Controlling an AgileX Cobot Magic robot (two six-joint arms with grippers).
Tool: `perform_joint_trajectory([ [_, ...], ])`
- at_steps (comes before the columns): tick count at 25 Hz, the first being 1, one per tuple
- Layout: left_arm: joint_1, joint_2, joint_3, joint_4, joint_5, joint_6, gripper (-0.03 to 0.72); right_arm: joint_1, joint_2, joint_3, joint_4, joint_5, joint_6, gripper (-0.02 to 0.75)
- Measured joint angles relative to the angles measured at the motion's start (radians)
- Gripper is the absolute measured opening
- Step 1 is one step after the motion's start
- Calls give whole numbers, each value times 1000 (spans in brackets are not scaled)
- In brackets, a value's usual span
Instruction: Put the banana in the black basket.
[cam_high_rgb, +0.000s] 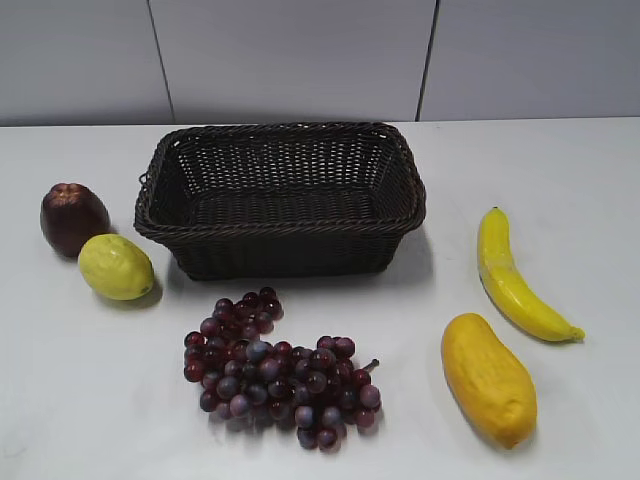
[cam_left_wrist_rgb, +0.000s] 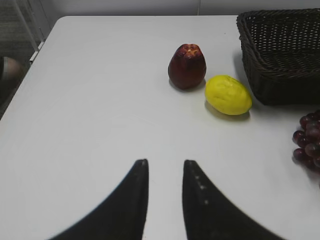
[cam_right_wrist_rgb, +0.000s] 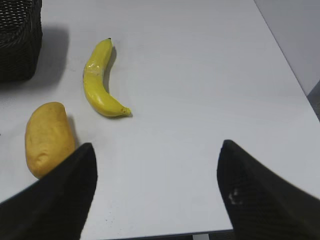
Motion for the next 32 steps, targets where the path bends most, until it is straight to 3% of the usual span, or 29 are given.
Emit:
perform_joint_trajectory([
  [21, 0, 0, 0, 0, 0, 0, 230, 0, 10, -11, -11, -6, 1, 592],
  [32, 0, 0, 0, 0, 0, 0, 230, 0, 355, -48, -11, -253, 1, 592],
])
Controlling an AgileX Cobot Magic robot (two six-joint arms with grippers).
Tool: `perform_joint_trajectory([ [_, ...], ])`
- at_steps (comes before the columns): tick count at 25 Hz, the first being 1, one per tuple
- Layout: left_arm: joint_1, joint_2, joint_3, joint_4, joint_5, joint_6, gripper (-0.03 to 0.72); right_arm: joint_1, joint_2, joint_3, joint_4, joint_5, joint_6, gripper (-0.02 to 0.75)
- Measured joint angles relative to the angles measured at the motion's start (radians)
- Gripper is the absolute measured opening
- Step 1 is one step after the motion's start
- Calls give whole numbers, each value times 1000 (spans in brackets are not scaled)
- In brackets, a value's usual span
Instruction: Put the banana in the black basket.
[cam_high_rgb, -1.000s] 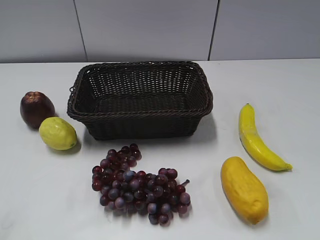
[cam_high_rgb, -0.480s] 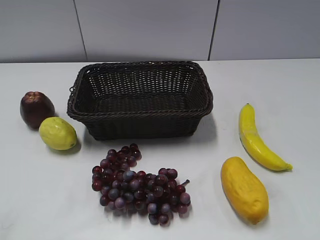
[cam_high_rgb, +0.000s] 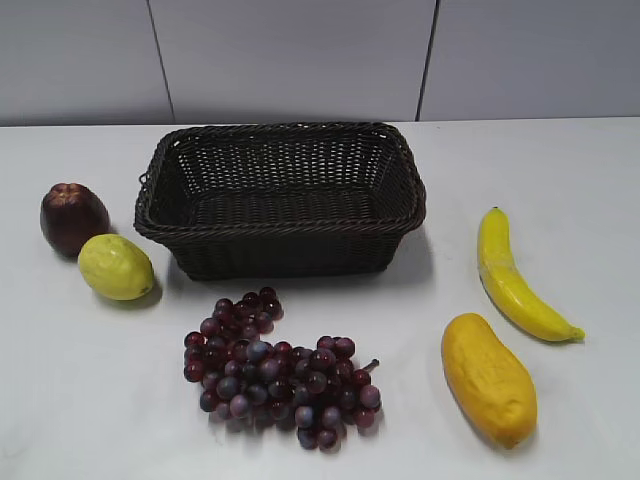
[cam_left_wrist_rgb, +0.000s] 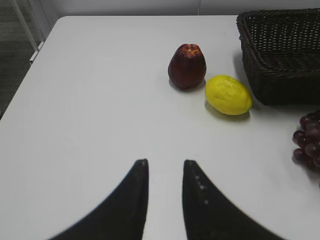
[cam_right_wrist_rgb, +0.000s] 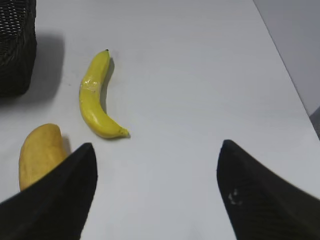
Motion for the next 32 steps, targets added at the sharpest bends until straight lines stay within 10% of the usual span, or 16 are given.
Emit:
perform_joint_trajectory([
  [18, 0, 0, 0, 0, 0, 0, 230, 0, 775, -208, 58, -153, -44, 592],
  [32, 0, 0, 0, 0, 0, 0, 230, 215, 1219, -526, 76, -123, 47, 592],
])
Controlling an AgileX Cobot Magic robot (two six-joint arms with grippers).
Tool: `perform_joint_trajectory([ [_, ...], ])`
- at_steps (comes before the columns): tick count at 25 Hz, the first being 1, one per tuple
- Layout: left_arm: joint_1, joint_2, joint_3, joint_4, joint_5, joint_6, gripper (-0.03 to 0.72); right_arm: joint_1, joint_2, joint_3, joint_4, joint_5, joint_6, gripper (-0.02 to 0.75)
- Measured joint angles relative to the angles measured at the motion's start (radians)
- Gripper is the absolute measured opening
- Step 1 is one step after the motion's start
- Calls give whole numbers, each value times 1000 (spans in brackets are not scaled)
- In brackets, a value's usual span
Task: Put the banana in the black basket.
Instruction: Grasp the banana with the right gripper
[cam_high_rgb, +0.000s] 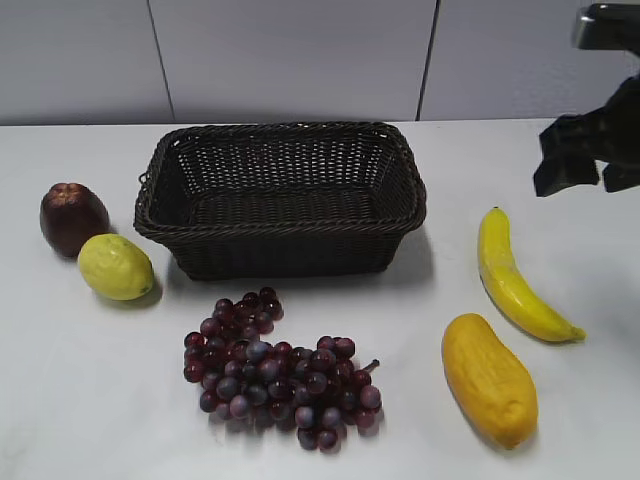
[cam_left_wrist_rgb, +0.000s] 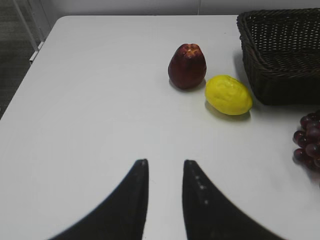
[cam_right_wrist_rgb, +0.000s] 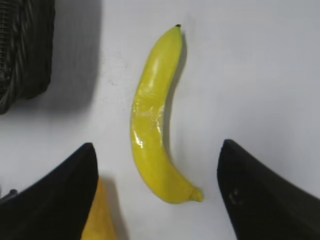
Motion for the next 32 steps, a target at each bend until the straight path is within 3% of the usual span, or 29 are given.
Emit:
perform_joint_trajectory([
  [11, 0, 0, 0, 0, 0, 0, 230, 67, 300, -172, -39, 59, 163, 592],
  [22, 0, 0, 0, 0, 0, 0, 229, 67, 425, -182, -98, 76, 211, 590],
  [32, 0, 0, 0, 0, 0, 0, 229, 67, 470, -185, -99, 57, 214, 515],
])
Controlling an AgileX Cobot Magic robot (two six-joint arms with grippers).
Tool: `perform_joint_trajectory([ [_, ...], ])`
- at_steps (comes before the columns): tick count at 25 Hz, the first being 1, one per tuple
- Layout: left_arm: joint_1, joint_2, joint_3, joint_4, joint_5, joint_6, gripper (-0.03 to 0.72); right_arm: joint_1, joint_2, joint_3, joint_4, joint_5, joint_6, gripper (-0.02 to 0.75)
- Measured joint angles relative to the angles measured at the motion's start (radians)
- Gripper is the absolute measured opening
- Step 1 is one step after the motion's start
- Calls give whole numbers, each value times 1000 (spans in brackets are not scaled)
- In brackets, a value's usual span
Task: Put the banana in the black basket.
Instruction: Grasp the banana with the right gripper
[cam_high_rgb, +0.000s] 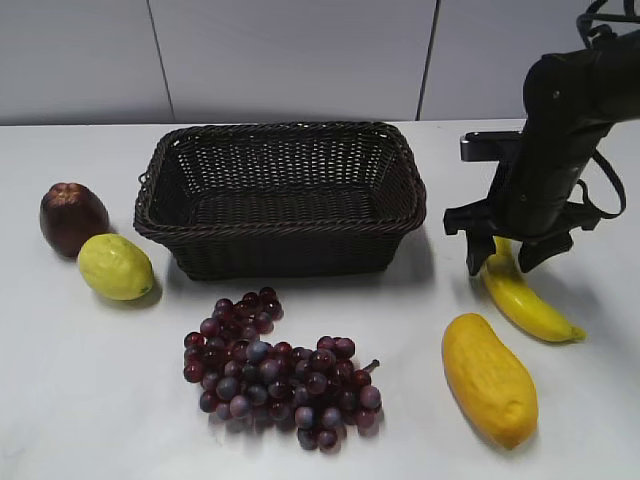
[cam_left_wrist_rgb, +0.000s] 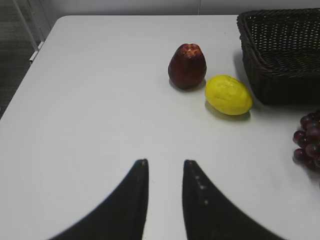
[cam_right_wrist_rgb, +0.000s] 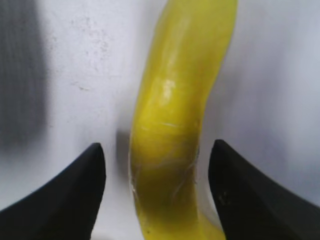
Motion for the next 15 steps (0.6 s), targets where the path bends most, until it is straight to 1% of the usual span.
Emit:
perform_joint_trajectory([
  [4, 0, 0, 0, 0, 0, 0, 229, 0, 20, 0, 0, 0, 1, 504],
  [6, 0, 0, 0, 0, 0, 0, 229, 0, 21, 0, -2, -1, 1, 466],
  [8, 0, 0, 0, 0, 0, 0, 229, 0, 21, 0, -3, -1, 1, 396],
  [10, 0, 0, 0, 0, 0, 0, 229, 0, 21, 0, -3, -2, 0, 349],
  [15, 0, 0, 0, 0, 0, 0, 229, 0, 21, 0, -3, -1, -17, 348],
])
